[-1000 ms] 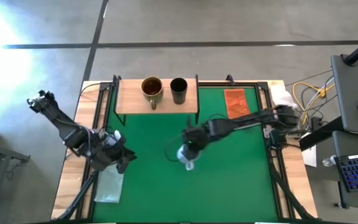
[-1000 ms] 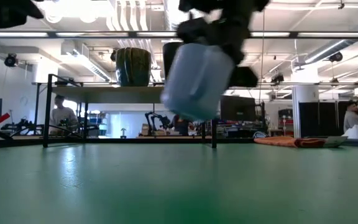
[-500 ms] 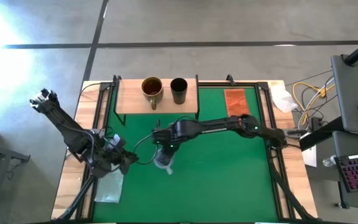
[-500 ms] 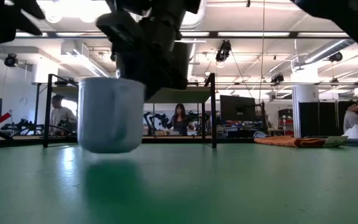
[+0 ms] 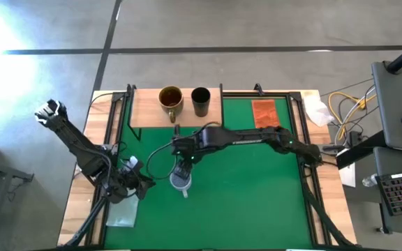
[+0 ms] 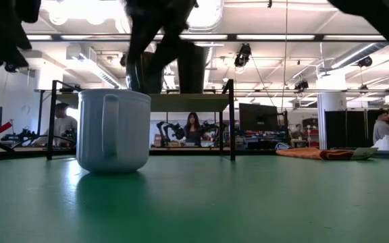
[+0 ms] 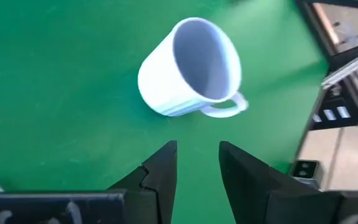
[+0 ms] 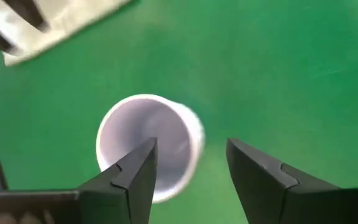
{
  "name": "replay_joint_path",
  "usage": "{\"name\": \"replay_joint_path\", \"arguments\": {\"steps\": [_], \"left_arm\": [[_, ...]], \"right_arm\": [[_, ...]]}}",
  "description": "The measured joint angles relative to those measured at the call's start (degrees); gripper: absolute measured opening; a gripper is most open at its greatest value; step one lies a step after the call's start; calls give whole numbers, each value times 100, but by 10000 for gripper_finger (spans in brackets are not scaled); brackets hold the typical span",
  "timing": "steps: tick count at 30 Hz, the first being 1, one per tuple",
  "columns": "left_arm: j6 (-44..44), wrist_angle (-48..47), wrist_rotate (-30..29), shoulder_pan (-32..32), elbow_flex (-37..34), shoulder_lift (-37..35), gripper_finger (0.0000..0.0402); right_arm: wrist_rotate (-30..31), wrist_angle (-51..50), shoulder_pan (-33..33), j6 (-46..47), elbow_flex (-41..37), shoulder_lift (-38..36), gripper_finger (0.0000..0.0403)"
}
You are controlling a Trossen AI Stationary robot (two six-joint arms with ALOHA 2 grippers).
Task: Stack small to large cups/mugs on shelf
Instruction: Put the blue mug on the shelf
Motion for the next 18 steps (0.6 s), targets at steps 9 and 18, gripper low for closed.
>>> {"name": "replay_joint_path", "arguments": {"steps": [9, 18], "left_arm": [[-405, 109, 308, 851, -82, 204, 105], [896, 163, 1505, 2154, 750, 1411, 105]], "right_arm": [[1729, -1581, 0, 250, -2, -1161, 185], [2619, -2641, -2, 523, -249, -2113, 185]]}}
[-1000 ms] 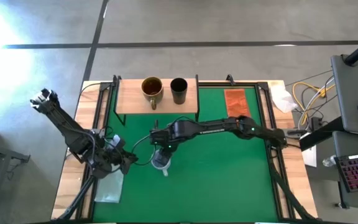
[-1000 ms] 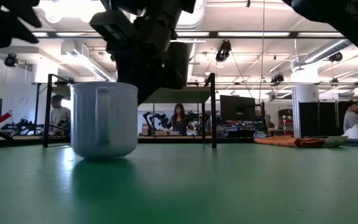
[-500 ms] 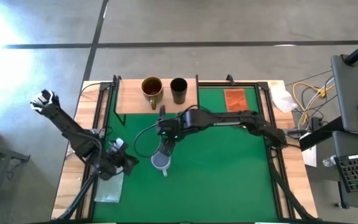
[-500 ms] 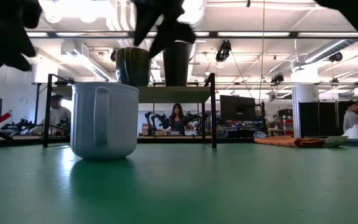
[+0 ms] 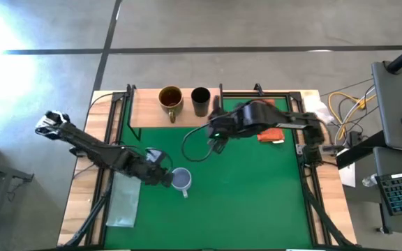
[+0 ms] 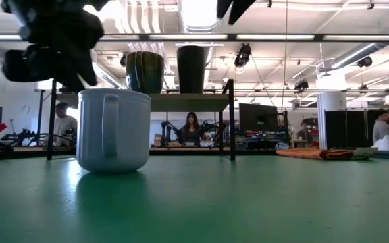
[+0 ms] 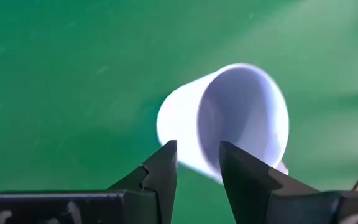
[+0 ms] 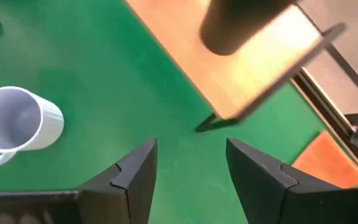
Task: Stack small to large cups/mugs on shelf
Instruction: Put the blue mug on the shelf
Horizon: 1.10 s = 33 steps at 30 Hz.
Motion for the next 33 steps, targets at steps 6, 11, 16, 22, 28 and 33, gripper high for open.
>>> {"name": "replay_joint_path", "arguments": {"steps": [6, 11, 16, 22, 28, 33], "left_arm": [[368, -164, 223, 320, 405, 502, 105], [355, -288, 473, 435, 350, 699, 105], [384, -268, 590, 495, 340, 949, 105], [640, -183, 856, 674, 393, 1132, 96], [1132, -230, 805, 960, 395, 1132, 10], [1546, -537, 920, 1272, 561, 988, 2]], "right_arm": [[265, -13, -8, 379, -1084, -910, 186], [371, 58, -4, 985, -2356, -1734, 186], [404, 486, 115, 1650, -3545, -2410, 186], [404, 851, 219, 2339, -4632, -3024, 185], [397, 971, 230, 2716, -5286, -3367, 185], [393, 1076, 232, 2839, -5560, -3504, 185]]}}
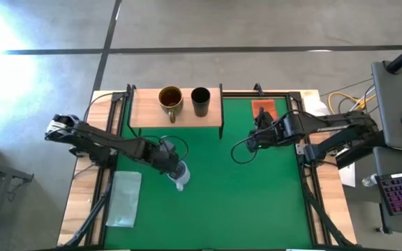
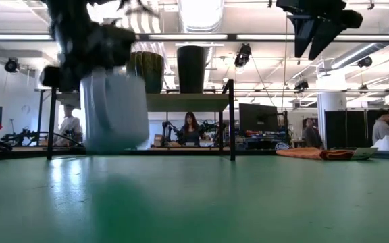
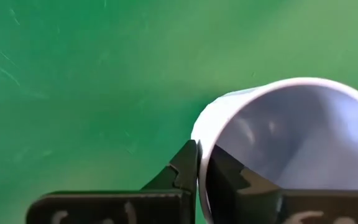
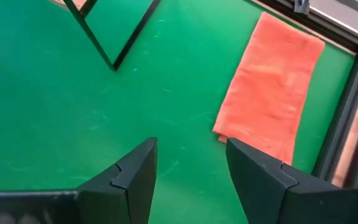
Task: Stack small to large cups/mugs on shelf
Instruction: Put the blue mug on the shelf
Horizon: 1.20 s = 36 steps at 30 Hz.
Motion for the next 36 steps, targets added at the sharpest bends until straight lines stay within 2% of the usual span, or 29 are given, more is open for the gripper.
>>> {"name": "replay_joint_path", "arguments": {"steps": [2, 6, 10, 12, 15, 18, 22, 25, 30, 36], "left_arm": [[198, -619, 11, 52, 430, -186, 2], [587, -2608, -218, 113, 1624, -537, 1], [687, -4574, -737, 218, 2714, -800, 1], [773, -5149, -1057, 365, 3032, -892, 1], [1375, -4911, -1178, 900, 3141, -1193, 0], [1918, -5071, -1423, 1866, 3084, -1320, 0], [2919, -5058, -1248, 3297, 2997, -1407, 0], [3922, -4826, -1054, 4092, 3007, -1401, 0], [5118, -4174, -467, 4853, 3030, -1254, 0], [6110, -4100, -357, 5300, 2984, -718, 0]], "right_arm": [[3, 91, -2, 2, -64, -42, 185], [97, 265, -2, -1, -159, -95, 185], [301, 407, -2, -6, -169, -113, 185], [376, 505, -2, -63, -162, -108, 185], [401, 743, -2, -223, -160, -108, 185], [397, 875, -2, -290, -156, -106, 185], [364, 952, -1, -246, -116, -106, 185], [360, 953, 11, -176, -109, -106, 185], [357, 959, 11, -153, -109, -96, 185], [355, 1021, 11, -60, -109, -95, 185]]}}
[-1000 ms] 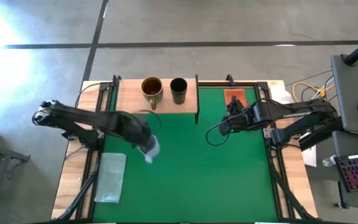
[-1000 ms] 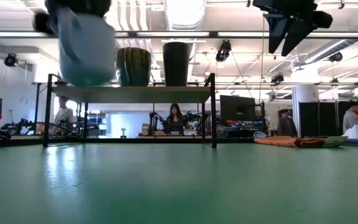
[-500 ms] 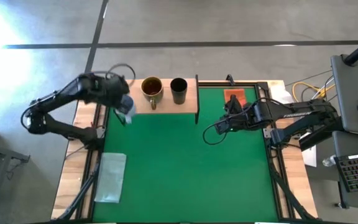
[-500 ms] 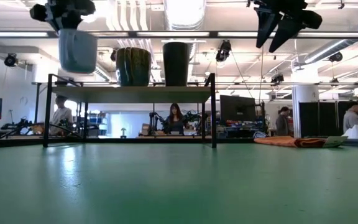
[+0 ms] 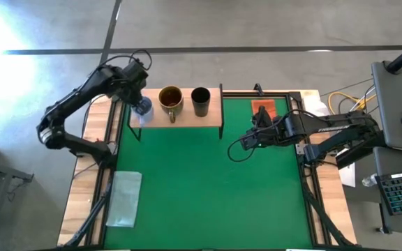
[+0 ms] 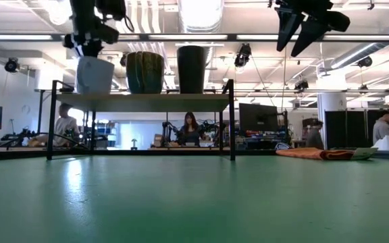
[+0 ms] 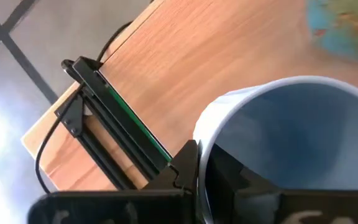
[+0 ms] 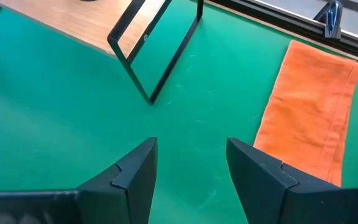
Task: Stack small to large cups/mugs on shelf
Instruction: Put the blue mug on the shelf
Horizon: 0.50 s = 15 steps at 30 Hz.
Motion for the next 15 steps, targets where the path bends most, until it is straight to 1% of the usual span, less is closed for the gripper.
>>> {"name": "replay_joint_path", "arguments": {"steps": [4, 8, 12, 15], "left_arm": [[203, 132, 71, 180, 24, 246, 0], [206, 299, 353, 315, 26, 303, 0], [160, 243, 343, 348, 19, 262, 1], [169, 114, 322, 348, 11, 193, 17]], "right_arm": [[-8, 29, 2, 21, 0, 0, 185], [-22, 31, 25, 57, 0, 0, 185], [-22, 34, 42, 53, -1, 0, 185], [-21, 34, 39, 11, -11, 0, 185]]}}
